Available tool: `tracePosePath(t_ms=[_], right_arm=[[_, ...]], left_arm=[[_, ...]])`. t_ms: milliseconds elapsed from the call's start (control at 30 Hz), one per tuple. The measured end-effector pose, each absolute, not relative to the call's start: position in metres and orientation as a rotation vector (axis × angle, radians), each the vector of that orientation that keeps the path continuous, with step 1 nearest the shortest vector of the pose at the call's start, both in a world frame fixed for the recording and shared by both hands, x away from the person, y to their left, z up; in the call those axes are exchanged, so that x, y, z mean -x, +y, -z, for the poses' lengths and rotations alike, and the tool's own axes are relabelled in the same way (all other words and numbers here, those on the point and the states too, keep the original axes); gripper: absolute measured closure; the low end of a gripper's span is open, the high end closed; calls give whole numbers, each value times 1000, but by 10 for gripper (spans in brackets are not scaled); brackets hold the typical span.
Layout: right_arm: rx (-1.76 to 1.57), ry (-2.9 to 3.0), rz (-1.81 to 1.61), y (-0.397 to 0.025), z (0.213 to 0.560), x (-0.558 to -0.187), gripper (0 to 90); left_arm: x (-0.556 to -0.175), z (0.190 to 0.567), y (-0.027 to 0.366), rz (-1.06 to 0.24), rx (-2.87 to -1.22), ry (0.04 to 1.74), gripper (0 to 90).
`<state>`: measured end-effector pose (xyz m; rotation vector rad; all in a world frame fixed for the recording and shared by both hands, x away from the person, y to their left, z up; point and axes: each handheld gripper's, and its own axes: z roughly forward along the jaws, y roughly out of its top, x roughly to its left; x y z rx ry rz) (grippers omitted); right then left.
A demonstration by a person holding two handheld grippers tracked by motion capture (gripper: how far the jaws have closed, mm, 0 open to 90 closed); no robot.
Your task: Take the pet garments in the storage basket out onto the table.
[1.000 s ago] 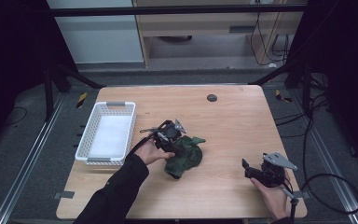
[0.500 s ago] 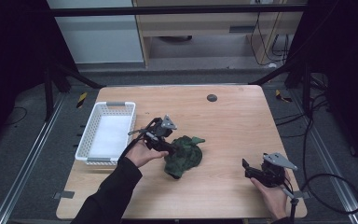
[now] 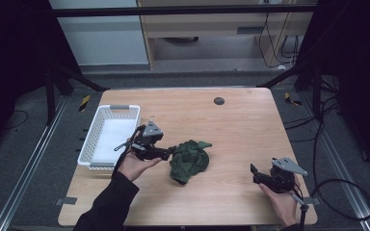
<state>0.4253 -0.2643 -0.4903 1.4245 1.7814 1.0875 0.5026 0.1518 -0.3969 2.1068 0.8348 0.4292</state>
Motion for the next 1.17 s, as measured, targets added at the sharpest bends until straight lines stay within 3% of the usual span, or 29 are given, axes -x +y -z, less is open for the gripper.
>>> tracePosePath(t_ms=[567,1167], right_arm=[[-1429,1786,-1090,-264,491,-425,133],[-1415,1800,-1088,-264,491,-423,127]], left_arm=[[-466,416,190,-517,-1954,910,300],[-432,460,224,-489,-2007,995,425]])
